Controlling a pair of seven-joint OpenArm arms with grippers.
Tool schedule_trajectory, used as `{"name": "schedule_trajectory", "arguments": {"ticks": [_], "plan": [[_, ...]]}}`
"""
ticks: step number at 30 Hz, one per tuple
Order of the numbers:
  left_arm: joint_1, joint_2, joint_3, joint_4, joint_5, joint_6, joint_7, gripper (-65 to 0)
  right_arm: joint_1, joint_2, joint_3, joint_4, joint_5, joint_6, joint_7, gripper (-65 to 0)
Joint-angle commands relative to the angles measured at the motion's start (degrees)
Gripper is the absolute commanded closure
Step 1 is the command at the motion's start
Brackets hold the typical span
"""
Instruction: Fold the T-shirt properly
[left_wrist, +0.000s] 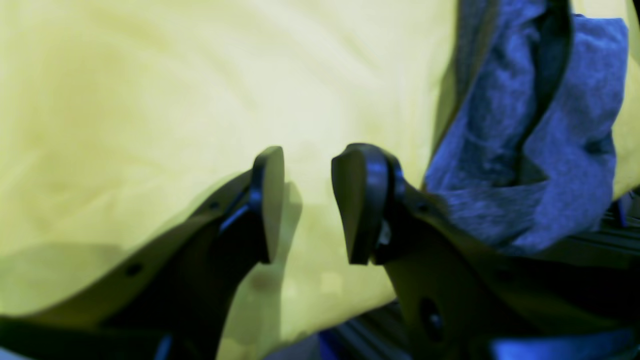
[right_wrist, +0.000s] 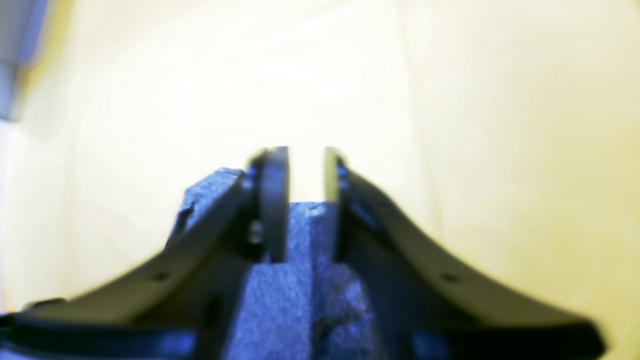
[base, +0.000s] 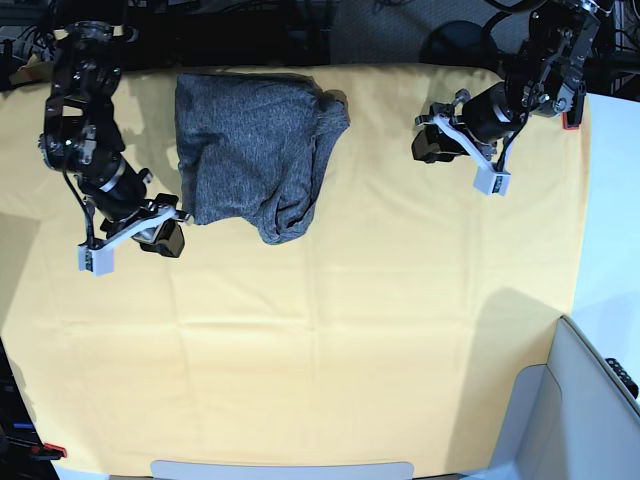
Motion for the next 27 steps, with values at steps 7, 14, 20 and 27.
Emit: {"name": "schedule_trajectory", "arguments": {"ticks": [7, 14, 20, 27], "plan": [[3.7, -0.4, -3.5, 0.9, -0.4, -5.5, -0.7, -20.7, 4.0, 10.9, 4.5, -19.5, 21.7, 22.0, 0.6, -33.6], [3.7, 1.9, -3.1, 0.6, -0.2, -5.6, -0.5, -20.7, 7.7, 6.3, 5.8, -28.3, 19.3, 34.1, -10.8, -35.2], [3.8, 3.9, -2.8, 0.6, 5.1, -5.6, -0.4, -20.7, 8.3, 4.3, 6.0, -28.2, 19.6, 42.1, -15.8, -59.3], [5.3, 4.8, -2.8, 0.6, 7.3, -5.6, -0.4, -20.8, 8.6, 4.0, 6.1, -29.3, 19.1, 46.1, -16.1, -65.0]]}}
